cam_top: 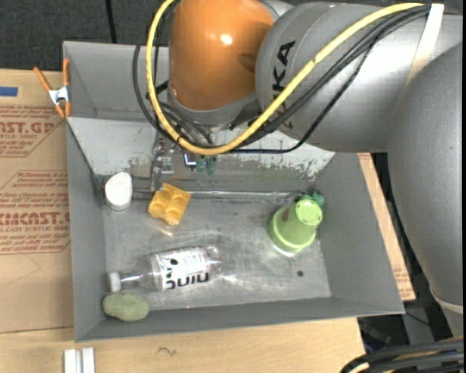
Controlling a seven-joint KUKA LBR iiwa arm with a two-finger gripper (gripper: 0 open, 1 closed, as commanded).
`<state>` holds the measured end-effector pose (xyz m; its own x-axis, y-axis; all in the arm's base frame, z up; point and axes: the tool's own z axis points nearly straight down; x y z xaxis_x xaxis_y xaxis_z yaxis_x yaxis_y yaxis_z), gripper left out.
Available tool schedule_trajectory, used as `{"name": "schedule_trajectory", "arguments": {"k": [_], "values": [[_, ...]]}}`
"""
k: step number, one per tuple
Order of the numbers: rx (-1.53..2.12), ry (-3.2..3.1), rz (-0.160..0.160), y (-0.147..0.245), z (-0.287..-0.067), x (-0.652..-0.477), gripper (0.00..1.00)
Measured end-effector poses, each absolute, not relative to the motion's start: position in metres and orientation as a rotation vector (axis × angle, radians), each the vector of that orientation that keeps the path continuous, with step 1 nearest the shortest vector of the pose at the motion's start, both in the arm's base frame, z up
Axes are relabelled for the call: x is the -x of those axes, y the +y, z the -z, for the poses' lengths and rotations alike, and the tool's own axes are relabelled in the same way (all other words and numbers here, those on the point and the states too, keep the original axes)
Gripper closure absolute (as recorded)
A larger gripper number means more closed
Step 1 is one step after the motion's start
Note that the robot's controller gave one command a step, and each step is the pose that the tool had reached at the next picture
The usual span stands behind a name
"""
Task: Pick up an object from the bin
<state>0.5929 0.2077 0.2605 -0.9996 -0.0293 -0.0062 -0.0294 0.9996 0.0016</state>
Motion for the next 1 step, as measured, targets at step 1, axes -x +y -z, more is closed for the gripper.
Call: {"name": "schedule_trajectory", "arguments": {"k": [1], "values": [[0.053,3.134,-0.005,0.2146,-0.2024,-0.5904,1.00]]}}
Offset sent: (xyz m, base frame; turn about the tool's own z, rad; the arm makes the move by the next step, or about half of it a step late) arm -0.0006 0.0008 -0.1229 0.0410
